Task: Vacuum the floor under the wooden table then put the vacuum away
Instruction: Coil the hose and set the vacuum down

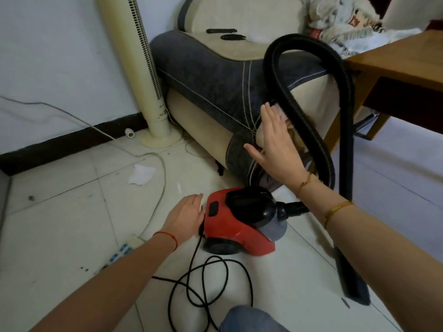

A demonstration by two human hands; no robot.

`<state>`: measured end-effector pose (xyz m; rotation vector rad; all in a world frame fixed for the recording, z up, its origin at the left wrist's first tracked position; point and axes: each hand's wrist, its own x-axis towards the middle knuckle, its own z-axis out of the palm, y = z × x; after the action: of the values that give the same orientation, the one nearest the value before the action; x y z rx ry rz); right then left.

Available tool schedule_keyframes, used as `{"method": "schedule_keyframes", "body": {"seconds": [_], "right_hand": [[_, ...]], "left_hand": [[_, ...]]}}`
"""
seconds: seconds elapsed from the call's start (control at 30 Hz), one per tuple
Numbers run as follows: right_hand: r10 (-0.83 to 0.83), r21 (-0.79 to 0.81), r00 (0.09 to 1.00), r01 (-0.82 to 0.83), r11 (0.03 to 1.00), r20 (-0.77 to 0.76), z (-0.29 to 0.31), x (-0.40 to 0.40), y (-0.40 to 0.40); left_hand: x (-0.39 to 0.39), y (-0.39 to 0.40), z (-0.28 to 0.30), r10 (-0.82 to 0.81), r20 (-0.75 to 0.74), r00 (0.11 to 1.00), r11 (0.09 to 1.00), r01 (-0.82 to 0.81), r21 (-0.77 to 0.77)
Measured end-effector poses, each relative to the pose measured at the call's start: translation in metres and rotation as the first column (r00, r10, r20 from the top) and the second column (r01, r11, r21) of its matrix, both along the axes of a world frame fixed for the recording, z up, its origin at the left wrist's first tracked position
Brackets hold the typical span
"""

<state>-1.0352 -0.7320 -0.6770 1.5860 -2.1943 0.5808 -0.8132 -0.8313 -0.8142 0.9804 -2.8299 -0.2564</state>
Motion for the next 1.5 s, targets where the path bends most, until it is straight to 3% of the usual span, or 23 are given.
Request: {"method": "schedule_keyframes", "body": {"seconds": [0.23,0.47,0.7,1.0,1.17,1.3,1.5], "right_hand": [[0.272,0.095,0.958,-0.280,0.955,0.089,-0.026,0.058,-0.009],[0.442,0.267,0.863,-0.499,0.825,0.246,-0.070,0.148,-0.036],[0.430,0.400,0.827,-0.555,0.729,0.363,-0.128,0.225,-0.071],[0.317,0.583,0.814,-0.573,0.576,0.487,-0.222,0.322,-0.140],[0.272,0.687,0.838,-0.545,0.480,0.474,-0.268,0.353,-0.179],[0.362,0.801,0.860,-0.483,0.354,0.359,-0.292,0.367,-0.197],[0.511,0.839,0.837,-0.413,0.355,0.196,-0.294,0.384,-0.207]], "left_hand": [[0.097,-0.002,-0.006,0.194,0.076,0.978,0.980,-0.197,0.033],[0.188,0.014,-0.022,0.349,0.093,0.932,0.926,-0.359,0.115],[0.252,0.001,-0.060,0.538,0.156,0.828,0.812,-0.559,0.167],[0.287,-0.048,-0.143,0.578,0.259,0.774,0.731,-0.632,0.259],[0.282,-0.074,-0.180,0.613,0.234,0.755,0.703,-0.656,0.275],[0.280,-0.080,-0.196,0.593,0.242,0.768,0.706,-0.640,0.304],[0.283,-0.084,-0.206,0.626,0.158,0.763,0.713,-0.643,0.279]]}}
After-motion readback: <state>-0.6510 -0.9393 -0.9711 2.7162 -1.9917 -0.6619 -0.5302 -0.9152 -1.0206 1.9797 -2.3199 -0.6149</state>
